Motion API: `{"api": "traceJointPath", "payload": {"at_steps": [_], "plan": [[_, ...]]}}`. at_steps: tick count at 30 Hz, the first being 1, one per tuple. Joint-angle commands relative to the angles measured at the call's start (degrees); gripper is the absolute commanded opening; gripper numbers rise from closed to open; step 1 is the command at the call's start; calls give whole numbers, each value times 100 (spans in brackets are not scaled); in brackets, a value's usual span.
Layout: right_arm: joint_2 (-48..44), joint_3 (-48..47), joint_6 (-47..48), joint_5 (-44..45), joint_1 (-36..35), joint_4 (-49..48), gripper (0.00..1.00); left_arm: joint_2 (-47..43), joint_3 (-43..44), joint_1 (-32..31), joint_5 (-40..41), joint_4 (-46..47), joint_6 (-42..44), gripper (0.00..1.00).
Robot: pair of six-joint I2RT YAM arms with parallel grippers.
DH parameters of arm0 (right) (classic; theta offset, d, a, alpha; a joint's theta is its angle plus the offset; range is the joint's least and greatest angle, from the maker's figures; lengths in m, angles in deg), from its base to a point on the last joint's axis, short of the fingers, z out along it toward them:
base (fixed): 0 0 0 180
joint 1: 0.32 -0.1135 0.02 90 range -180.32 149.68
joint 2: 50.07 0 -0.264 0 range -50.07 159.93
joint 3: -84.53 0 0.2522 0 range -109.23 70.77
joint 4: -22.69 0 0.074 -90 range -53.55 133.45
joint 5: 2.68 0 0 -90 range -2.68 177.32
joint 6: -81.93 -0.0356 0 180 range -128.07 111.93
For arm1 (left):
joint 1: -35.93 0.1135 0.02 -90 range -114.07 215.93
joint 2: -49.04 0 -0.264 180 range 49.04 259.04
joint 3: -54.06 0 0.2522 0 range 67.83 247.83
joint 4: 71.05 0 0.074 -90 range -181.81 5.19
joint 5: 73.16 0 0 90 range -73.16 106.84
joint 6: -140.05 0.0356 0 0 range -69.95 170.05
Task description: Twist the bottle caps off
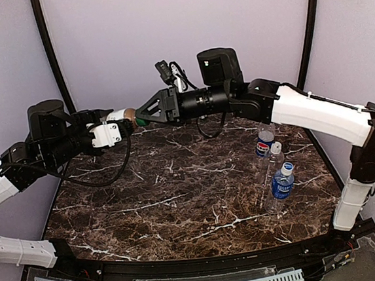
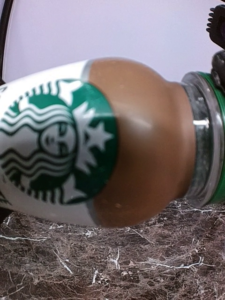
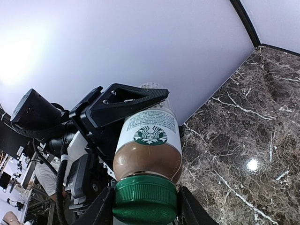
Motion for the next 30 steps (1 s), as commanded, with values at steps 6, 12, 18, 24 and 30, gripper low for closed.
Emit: {"api": "traceJointPath", "payload": {"at_steps": [6,12,18,24,30], "plan": [[-17,136,-79,-280,23,-213,8,8,14,-26,128,222,-58,39],[205,-231,1258,-780,-235,117,0,2,396,-25,-647,-732,-654,36],[-100,20,4115,28,-848,1054,0,86,1152,-25,-1968,-2293,-1411,30],[-374,650,6232,1753,-1520,1094,0,66,1379,-26,-3097,-3198,-1403,27],[-699,1329,9051,3380,-2214,366,0,161,1555,-26,-3607,-3810,-1387,24]]}}
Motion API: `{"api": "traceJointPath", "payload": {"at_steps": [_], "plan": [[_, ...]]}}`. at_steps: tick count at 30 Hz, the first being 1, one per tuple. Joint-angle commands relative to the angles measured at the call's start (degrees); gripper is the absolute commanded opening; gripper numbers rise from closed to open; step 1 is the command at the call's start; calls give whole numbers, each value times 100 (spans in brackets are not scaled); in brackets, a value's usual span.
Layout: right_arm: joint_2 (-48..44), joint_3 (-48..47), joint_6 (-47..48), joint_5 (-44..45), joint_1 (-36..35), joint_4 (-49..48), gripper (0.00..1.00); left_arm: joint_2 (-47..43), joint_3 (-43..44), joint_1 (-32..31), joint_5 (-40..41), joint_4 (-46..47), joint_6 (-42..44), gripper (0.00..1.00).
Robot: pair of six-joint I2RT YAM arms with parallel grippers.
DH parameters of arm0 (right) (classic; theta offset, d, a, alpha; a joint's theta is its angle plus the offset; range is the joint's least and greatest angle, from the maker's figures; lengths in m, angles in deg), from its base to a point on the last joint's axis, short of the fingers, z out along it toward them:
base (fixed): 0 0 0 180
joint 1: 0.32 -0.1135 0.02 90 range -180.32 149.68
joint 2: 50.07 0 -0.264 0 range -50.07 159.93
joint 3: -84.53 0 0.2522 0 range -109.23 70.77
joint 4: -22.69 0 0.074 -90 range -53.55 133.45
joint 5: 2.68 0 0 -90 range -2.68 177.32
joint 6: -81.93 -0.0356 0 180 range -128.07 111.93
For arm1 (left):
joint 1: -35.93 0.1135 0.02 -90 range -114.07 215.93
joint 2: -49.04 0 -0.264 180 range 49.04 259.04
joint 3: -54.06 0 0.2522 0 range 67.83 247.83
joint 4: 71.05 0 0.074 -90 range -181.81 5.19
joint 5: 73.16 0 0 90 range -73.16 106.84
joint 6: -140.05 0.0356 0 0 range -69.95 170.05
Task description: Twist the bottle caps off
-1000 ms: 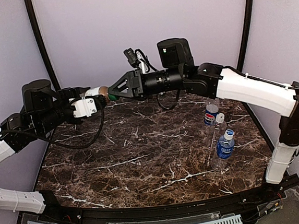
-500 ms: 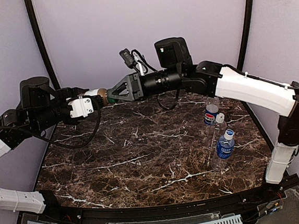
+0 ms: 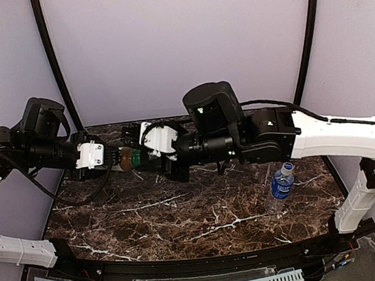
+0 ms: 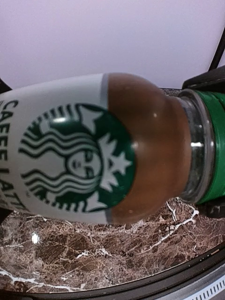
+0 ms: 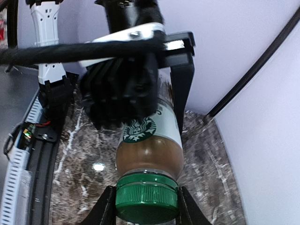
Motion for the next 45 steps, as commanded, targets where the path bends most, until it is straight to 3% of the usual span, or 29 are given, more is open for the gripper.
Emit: {"api": "traceJointPath", "payload": {"at_steps": [1,5,7,18,19,23,31,33,34,38,45], "plan": [[-206,846,3574,1193,-616,-626,0,36,294,-63,-1309,-168,-163,24],[-556,2062,5746,1736,-770,-2368,0,-22,192,-63,-1261,-171,-111,23],[-638,2394,6185,1784,-768,-2944,0,-26,188,-64,-1258,-179,-121,23],[-643,2379,5612,2085,-764,-3141,0,-25,190,-64,-1240,-98,-129,23],[-622,2351,5575,2122,-761,-3136,5,-26,188,-64,-1238,-68,-136,23],[-576,2240,5332,2131,-763,-3073,40,-39,188,-64,-1202,20,-200,23],[-668,2269,4962,2201,-746,-3028,82,-59,189,-59,-1092,81,-291,23],[-759,2289,4646,2187,-739,-3054,97,-80,165,-62,-1002,188,-358,23],[-817,2277,4415,2172,-730,-3060,98,-84,138,-63,-973,276,-374,23],[-1043,2012,2729,2010,-597,-2848,99,-132,-27,-59,-600,800,-417,23],[-1508,1591,-1348,409,147,-2349,99,-329,-717,-61,889,2523,2,25]]}}
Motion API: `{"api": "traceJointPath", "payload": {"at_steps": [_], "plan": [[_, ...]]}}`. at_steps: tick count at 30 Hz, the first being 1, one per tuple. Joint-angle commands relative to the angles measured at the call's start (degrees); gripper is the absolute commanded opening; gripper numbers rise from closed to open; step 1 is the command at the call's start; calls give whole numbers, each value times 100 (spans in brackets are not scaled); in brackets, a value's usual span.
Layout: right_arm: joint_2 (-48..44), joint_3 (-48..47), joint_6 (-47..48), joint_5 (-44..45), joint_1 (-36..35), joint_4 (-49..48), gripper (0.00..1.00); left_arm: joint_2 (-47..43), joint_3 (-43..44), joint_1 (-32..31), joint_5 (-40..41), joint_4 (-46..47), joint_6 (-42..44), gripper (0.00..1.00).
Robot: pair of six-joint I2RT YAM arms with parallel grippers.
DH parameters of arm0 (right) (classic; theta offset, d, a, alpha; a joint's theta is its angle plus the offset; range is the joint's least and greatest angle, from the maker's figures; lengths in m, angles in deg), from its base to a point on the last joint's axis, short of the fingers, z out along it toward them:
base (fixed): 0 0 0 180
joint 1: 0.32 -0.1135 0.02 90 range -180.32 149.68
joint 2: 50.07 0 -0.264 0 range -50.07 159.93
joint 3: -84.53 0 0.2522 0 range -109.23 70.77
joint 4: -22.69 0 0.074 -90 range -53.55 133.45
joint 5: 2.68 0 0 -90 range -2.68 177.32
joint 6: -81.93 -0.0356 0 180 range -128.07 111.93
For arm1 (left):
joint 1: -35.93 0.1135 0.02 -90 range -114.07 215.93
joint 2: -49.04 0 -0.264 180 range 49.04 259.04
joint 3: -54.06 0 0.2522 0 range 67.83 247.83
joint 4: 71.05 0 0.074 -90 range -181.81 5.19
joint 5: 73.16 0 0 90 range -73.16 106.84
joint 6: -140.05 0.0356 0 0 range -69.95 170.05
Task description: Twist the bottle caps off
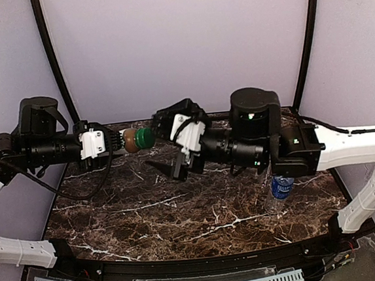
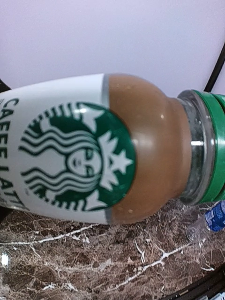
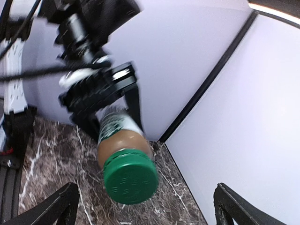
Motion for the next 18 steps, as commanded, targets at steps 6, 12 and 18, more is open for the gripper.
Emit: {"api": "traceJointPath", "payload": {"at_steps": [6,12,18], "plan": [[3,-874,-5846,-1015,941,373,92,-196,-704,-6,1576,1934,613,25],[750,-2035,-6922,-1095,1180,1874,99,-183,-719,-4,1570,1953,608,25],[1020,-2163,-7013,-1440,1189,1974,87,-179,-771,-6,1593,1951,623,25]]}}
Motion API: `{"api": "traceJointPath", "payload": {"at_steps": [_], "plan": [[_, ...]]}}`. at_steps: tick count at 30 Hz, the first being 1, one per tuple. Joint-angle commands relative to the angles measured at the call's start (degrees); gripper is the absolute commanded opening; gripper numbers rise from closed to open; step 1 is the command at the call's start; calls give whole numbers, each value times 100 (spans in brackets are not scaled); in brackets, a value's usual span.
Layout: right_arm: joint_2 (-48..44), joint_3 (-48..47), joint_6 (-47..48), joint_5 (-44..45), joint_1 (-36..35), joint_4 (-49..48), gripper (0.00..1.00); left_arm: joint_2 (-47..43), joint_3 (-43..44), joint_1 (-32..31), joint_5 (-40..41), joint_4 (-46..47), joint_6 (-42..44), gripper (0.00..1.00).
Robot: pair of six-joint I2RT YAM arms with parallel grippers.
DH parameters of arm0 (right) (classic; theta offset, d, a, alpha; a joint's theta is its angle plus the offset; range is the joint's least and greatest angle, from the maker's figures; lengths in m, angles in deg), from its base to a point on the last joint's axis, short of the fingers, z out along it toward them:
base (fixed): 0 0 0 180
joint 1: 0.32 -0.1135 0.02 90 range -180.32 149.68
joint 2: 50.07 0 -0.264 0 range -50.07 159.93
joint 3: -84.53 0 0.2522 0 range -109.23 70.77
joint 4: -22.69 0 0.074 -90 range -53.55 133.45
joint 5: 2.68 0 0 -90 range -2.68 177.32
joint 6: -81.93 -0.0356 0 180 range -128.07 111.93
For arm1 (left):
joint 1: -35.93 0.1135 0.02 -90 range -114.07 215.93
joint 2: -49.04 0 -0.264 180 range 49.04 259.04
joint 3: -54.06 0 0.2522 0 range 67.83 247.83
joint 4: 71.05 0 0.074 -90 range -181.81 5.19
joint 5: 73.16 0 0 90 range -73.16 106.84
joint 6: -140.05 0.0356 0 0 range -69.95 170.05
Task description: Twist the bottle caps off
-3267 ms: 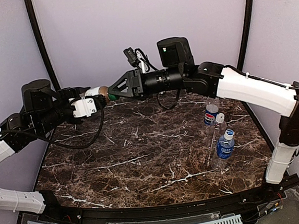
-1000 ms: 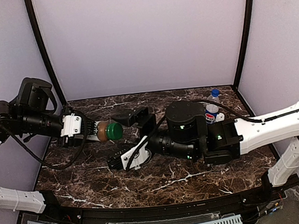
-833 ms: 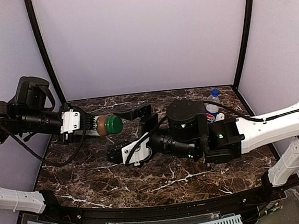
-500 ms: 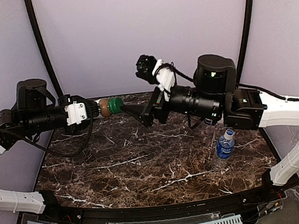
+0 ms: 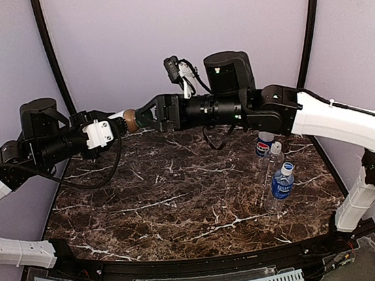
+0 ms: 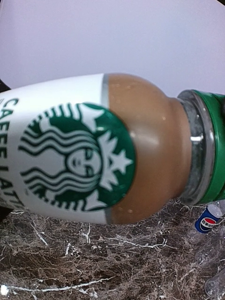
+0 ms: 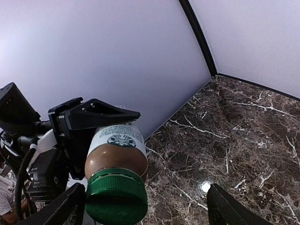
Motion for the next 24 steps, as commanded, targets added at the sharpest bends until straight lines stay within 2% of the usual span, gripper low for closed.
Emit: {"api": "traceJointPath", "payload": {"at_steps": [1,9,17,24], "plan": [[121,-122,-443,-381,10,278,83,-81,-101,-6,66,187,36,25],[291,-164,-501,-828,123,149,52,-91,-131,-9,58,187,79,26],[305,-245,-389,-944,177,97,59,-91,-143,-8,32,142,132,26],[263,-306,-259,-974,180,71,52,-55,-122,-13,19,60,165,26]]}}
